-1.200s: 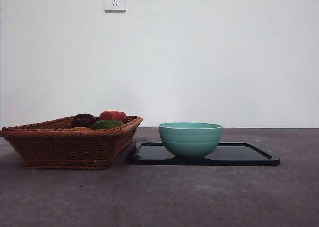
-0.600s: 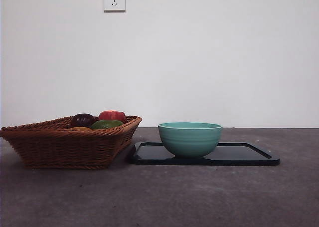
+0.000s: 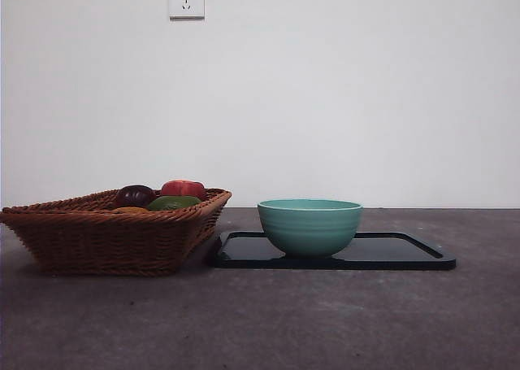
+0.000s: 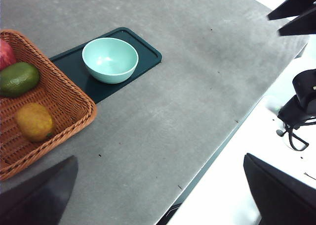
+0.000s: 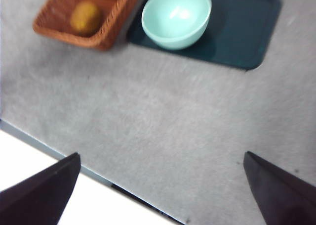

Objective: Pick up the wifruite, put it on the bowl, pick up the plate, put it on desk

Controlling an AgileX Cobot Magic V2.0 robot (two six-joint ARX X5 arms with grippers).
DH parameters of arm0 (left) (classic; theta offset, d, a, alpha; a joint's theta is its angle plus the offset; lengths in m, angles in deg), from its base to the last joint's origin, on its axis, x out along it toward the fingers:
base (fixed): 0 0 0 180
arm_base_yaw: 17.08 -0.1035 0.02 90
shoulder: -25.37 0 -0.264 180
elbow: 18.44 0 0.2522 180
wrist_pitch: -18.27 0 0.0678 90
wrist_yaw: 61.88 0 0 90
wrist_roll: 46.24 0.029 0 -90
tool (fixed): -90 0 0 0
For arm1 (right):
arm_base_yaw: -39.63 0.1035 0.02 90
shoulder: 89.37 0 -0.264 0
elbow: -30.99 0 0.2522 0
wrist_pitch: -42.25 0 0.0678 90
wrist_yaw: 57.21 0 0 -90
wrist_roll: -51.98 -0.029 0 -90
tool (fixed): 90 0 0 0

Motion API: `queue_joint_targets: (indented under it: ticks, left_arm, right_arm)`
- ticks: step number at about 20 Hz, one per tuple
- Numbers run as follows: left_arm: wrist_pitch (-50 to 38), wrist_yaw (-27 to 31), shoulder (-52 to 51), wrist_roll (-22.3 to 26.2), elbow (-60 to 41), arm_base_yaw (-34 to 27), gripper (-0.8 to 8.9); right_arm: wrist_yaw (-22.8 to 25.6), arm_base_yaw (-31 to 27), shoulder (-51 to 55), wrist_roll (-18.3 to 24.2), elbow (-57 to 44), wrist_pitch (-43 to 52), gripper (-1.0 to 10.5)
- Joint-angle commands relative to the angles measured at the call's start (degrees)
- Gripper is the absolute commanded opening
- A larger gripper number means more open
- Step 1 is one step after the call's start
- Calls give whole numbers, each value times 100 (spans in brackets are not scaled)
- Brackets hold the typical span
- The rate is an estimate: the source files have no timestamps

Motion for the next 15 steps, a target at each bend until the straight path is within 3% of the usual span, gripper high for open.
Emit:
queue_joint_targets:
  ticks: [1,6,15]
  left_arm:
    - [-66,-28,20,85,55,33,563]
    - [-61,-28,0,83,55,149,563]
    - [-50,-31,0,83,55,444,562]
  right_arm:
    - [-17,37,-688,20,138,192,588]
    - [-17,-33,-2568,122,737,422,588]
    - [-315,-579,-5939,627,2981,409,588]
